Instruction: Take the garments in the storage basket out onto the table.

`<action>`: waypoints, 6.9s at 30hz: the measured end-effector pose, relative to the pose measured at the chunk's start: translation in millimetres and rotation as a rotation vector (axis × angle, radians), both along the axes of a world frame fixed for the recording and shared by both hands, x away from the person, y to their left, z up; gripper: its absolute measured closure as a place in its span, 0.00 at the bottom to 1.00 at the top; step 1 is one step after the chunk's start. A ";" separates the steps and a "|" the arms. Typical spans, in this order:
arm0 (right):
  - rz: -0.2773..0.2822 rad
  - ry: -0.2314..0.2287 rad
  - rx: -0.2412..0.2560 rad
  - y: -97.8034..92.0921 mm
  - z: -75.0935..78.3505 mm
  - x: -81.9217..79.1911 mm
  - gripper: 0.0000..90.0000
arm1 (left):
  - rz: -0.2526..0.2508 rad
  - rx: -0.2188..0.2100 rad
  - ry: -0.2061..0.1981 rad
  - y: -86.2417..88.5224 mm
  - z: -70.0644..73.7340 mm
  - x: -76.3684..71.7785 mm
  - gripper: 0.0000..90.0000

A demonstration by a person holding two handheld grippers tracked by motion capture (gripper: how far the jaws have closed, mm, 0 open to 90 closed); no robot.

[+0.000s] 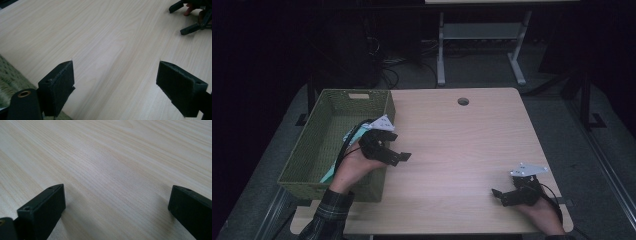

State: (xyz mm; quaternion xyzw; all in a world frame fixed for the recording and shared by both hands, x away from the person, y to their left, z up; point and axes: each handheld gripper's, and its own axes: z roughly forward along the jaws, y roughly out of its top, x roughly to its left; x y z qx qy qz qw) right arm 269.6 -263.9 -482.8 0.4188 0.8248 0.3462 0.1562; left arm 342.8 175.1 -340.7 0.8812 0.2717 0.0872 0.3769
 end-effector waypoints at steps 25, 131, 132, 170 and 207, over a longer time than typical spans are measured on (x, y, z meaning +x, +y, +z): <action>-0.001 0.001 0.001 0.1 0.0 -0.1 0.01 | 0.065 0.007 -0.023 37.0 10.3 0.8 0.16; -0.001 0.001 0.001 0.1 0.1 -0.1 0.01 | 0.236 0.027 0.029 128.2 30.5 21.8 0.94; -0.002 0.001 0.001 0.1 0.0 -0.1 0.01 | 0.238 0.020 0.028 128.3 32.7 21.2 0.94; -0.001 0.001 0.000 0.1 0.0 -0.1 0.01 | 0.066 -0.168 -0.133 63.3 131.3 11.6 0.95; 0.000 0.000 0.001 0.0 0.0 -0.1 0.01 | -0.110 -0.200 -0.047 -62.7 75.2 25.9 0.95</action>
